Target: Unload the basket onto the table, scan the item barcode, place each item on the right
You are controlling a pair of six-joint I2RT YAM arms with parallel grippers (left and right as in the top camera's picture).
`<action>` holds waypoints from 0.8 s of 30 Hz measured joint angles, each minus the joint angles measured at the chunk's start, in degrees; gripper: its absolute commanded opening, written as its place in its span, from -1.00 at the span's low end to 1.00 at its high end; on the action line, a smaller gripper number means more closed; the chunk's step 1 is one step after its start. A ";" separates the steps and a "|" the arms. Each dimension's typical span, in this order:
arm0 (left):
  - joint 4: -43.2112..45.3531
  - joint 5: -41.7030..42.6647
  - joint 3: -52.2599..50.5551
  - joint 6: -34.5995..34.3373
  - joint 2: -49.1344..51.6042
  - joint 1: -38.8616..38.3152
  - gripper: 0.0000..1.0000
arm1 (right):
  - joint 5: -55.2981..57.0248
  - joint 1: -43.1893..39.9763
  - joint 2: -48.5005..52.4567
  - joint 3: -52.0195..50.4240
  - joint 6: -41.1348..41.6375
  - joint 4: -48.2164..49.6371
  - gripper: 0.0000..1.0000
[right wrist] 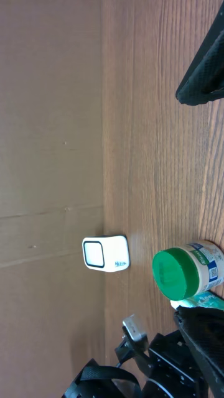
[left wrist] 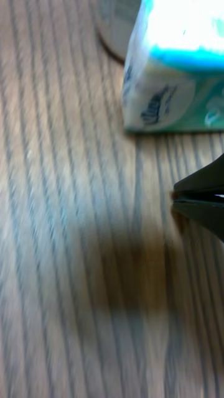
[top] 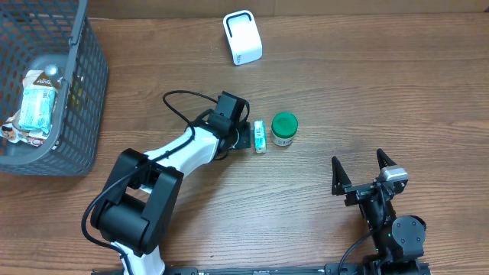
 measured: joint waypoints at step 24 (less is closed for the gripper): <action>4.24 4.28 0.00 -1.16 0.48 -4.66 -0.92 | 0.02 -0.02 0.00 0.00 0.00 0.00 1.00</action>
